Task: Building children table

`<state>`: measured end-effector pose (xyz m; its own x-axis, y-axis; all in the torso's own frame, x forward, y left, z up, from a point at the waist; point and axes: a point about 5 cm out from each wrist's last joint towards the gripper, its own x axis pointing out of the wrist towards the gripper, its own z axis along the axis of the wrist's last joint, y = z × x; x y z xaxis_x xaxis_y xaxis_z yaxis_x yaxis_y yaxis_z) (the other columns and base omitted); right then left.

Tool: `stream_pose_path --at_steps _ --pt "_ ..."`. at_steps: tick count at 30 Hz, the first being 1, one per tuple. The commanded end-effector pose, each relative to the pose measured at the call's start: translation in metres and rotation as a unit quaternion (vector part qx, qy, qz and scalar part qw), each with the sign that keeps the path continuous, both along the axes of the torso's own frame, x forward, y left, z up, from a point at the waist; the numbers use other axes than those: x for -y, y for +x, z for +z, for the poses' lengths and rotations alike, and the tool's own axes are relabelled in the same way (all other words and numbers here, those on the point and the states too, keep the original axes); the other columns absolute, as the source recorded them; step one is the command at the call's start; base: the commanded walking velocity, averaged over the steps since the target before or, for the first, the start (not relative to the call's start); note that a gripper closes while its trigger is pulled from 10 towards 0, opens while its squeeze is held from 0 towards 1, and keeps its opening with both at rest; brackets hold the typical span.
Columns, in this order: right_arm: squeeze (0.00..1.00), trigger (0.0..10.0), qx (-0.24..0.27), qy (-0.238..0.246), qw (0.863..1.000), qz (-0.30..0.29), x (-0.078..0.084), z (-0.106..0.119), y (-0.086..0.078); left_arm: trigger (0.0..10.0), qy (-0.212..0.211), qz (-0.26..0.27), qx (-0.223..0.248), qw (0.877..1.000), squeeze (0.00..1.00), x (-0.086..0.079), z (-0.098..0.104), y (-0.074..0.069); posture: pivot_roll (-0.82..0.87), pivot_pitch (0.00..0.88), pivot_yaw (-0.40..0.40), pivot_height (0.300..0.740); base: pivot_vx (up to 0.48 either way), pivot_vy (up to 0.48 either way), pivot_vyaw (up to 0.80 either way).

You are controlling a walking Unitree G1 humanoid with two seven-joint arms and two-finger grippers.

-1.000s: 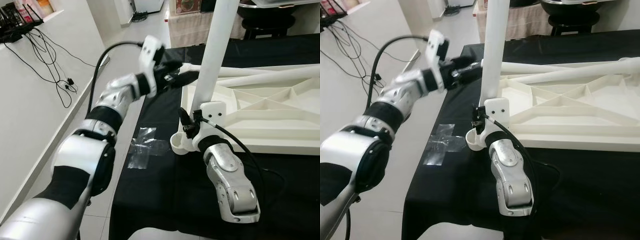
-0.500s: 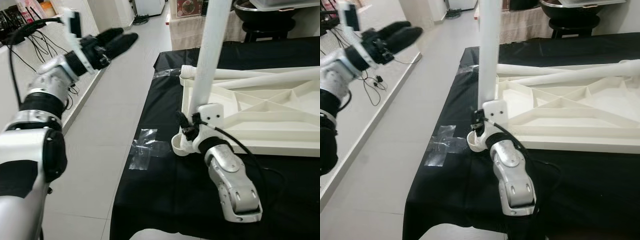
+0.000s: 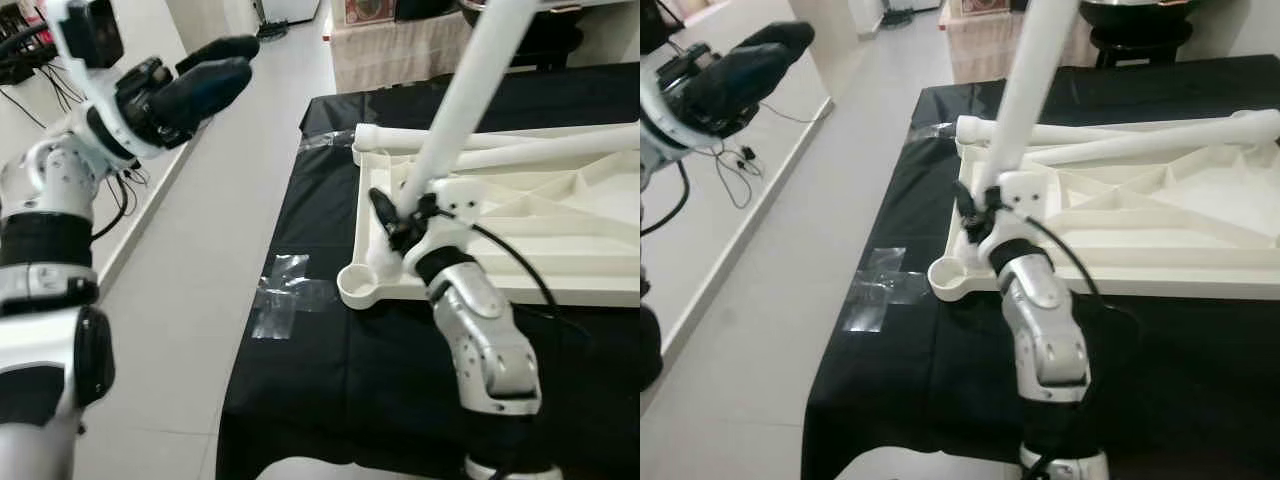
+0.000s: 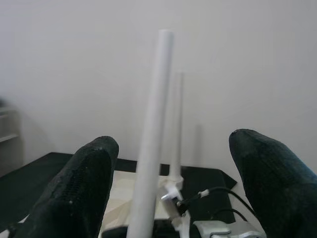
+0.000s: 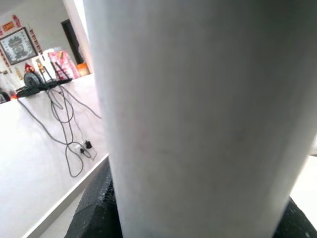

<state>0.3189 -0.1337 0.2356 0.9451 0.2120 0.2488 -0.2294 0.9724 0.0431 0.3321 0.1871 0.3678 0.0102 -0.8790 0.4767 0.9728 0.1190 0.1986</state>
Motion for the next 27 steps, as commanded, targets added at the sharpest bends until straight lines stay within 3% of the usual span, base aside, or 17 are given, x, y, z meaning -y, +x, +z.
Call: stream_pose_path --at_steps 1,3,4,6,7,8,9,16,18,21,24,25,27 --pt "0.00 10.0 0.007 0.001 1.000 0.010 -0.005 0.001 0.002 10.0 -0.002 0.028 0.000 1.000 0.00 0.005 -0.009 0.002 0.04 0.105 0.109 0.740 0.000 0.000 0.00" --pt "0.00 10.0 0.010 -0.027 1.000 -0.012 0.007 -0.001 0.010 10.0 -0.005 0.121 0.009 0.993 0.00 0.043 -0.045 0.017 0.07 0.092 0.068 0.740 0.000 0.000 0.00" --pt "0.00 10.0 0.010 -0.027 1.000 -0.012 0.007 -0.001 0.010 10.0 -0.005 0.121 0.009 0.993 0.00 0.043 -0.045 0.017 0.07 0.092 0.068 0.740 0.000 0.000 0.00" --pt "0.00 10.0 0.011 -0.052 0.998 -0.025 0.013 -0.003 0.015 10.0 -0.027 0.203 0.029 0.978 0.00 0.086 -0.058 0.027 0.07 0.089 0.067 0.740 0.000 0.000 0.00" --pt "0.00 10.0 0.011 -0.052 0.998 -0.025 0.013 -0.003 0.015 10.0 -0.027 0.203 0.029 0.978 0.00 0.086 -0.058 0.027 0.07 0.089 0.067 0.740 0.000 0.000 0.00" --pt "0.00 10.0 0.018 -0.076 0.997 -0.022 0.011 -0.001 0.018 10.0 -0.034 0.265 0.052 0.962 0.00 0.122 -0.060 0.028 0.05 0.085 0.068 0.740 0.000 0.000 0.00" --pt "0.00 10.0 0.020 -0.085 0.996 -0.021 0.011 -0.001 0.019 10.0 -0.035 0.286 0.065 0.955 0.00 0.129 -0.062 0.027 0.05 0.085 0.068 0.740 0.000 0.000 0.00" --pt "0.00 10.0 0.020 -0.095 0.995 -0.028 0.015 -0.004 0.019 10.0 -0.045 0.328 0.060 0.942 0.00 0.126 -0.082 0.021 0.05 0.083 0.067 0.740 0.000 0.000 0.00" --pt "0.00 10.0 0.018 -0.113 0.993 -0.032 0.017 -0.007 0.019 10.0 -0.062 0.358 0.057 0.930 0.00 0.146 -0.081 0.016 0.05 0.080 0.069 0.740 0.000 0.000 0.00" --pt "0.00 10.0 0.019 -0.126 0.991 -0.035 0.019 -0.009 0.020 10.0 -0.072 0.371 0.056 0.924 0.00 0.155 -0.080 0.014 0.05 0.077 0.069 0.740 0.000 0.000 0.00" --pt "0.00 10.0 0.014 -0.158 0.986 -0.061 0.037 -0.010 0.026 10.0 -0.089 0.391 0.045 0.915 0.00 0.154 -0.087 0.009 0.04 0.075 0.064 0.740 0.000 0.000 0.00" --pt "0.00 10.0 0.014 -0.158 0.986 -0.061 0.037 -0.010 0.026 10.0 -0.089 0.391 0.045 0.915 0.00 0.154 -0.087 0.009 0.04 0.075 0.064 0.740 0.000 0.000 0.00" --pt "0.00 10.0 0.015 -0.190 0.977 -0.091 0.058 -0.006 0.030 10.0 -0.095 0.383 0.026 0.919 0.00 0.147 -0.097 0.000 0.04 0.074 0.059 0.740 0.000 0.000 0.00"
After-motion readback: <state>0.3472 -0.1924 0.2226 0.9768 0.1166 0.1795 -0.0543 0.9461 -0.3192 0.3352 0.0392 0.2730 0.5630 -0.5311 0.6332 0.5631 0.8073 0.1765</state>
